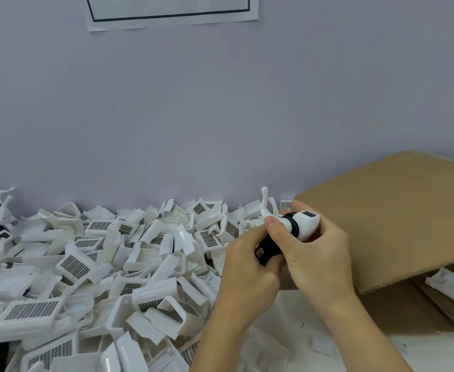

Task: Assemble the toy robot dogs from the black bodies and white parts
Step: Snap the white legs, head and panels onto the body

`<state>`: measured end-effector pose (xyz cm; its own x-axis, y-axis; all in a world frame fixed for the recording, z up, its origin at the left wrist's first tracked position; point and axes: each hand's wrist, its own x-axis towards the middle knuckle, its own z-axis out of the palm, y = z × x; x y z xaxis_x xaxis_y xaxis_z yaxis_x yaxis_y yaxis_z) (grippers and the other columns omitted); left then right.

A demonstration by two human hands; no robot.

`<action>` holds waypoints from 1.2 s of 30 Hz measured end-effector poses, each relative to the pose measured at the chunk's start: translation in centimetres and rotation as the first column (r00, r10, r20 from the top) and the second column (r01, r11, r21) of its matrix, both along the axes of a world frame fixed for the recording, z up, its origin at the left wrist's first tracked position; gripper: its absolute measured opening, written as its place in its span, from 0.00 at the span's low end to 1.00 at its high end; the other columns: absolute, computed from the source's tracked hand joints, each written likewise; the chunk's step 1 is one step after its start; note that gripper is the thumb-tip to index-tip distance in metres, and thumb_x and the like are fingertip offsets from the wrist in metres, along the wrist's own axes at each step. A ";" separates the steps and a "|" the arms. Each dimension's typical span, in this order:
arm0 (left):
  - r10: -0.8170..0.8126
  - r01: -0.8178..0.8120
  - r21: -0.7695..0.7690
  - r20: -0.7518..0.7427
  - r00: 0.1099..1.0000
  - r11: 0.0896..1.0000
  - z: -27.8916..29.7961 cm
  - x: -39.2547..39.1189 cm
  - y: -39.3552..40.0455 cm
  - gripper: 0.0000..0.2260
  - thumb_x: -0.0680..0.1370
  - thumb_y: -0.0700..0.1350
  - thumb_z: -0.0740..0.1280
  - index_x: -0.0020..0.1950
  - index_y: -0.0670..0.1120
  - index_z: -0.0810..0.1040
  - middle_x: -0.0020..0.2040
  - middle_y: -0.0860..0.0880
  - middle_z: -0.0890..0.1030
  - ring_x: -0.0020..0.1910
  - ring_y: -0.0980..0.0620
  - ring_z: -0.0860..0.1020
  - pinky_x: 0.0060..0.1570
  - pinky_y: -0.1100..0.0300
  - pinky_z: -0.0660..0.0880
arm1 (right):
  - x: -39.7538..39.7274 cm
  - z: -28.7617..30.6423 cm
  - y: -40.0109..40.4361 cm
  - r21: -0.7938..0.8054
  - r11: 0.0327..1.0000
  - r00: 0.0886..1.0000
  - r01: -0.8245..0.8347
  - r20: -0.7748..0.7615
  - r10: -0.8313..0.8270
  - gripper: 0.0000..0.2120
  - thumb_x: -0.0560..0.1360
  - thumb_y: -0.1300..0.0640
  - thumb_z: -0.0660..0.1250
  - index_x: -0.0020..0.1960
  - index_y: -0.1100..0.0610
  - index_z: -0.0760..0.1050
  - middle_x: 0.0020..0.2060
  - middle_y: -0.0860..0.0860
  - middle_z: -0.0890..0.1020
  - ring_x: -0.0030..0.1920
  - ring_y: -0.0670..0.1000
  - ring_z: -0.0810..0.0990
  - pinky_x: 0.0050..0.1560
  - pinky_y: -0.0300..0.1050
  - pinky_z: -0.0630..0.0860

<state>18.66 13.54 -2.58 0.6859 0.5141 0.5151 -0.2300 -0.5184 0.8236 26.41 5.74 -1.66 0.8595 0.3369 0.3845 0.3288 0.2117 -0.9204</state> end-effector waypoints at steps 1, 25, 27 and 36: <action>0.009 -0.009 0.014 0.008 1.000 1.000 0.0 0.0 0.0 0.19 0.75 0.32 0.67 0.53 0.56 0.83 0.45 0.60 0.85 0.47 0.59 0.82 0.46 0.69 0.75 | 0.0 0.1 0.1 0.015 1.000 1.000 -0.025 0.009 0.025 0.27 0.66 0.49 0.80 0.62 0.55 0.79 0.41 0.34 0.85 0.44 0.38 0.85 0.43 0.33 0.81; 0.147 0.190 -0.898 0.267 0.953 0.397 1.8 -0.2 1.3 0.15 0.78 0.49 0.70 0.59 0.42 0.76 0.41 0.44 0.81 0.37 0.45 0.81 0.44 0.49 0.78 | -0.6 -1.1 1.1 -0.037 0.930 0.841 -0.367 -0.441 0.314 0.16 0.81 0.57 0.58 0.55 0.53 0.84 0.48 0.54 0.88 0.49 0.58 0.85 0.51 0.56 0.79; 0.133 0.179 -0.906 0.246 0.960 0.384 1.7 -0.3 1.5 0.14 0.81 0.49 0.66 0.60 0.41 0.78 0.42 0.44 0.83 0.39 0.45 0.82 0.46 0.49 0.78 | -0.7 -1.1 0.9 0.050 0.911 0.795 -0.409 -0.470 0.383 0.19 0.81 0.55 0.55 0.58 0.55 0.84 0.53 0.59 0.86 0.53 0.63 0.84 0.58 0.63 0.78; 0.121 0.134 -0.894 0.204 0.972 0.426 1.7 -0.7 1.5 0.16 0.84 0.51 0.61 0.62 0.43 0.82 0.51 0.42 0.85 0.43 0.44 0.83 0.44 0.50 0.80 | -1.0 -1.3 0.7 0.036 0.752 0.706 -0.658 -0.320 0.632 0.32 0.62 0.65 0.60 0.63 0.48 0.79 0.52 0.55 0.85 0.55 0.60 0.82 0.60 0.64 0.79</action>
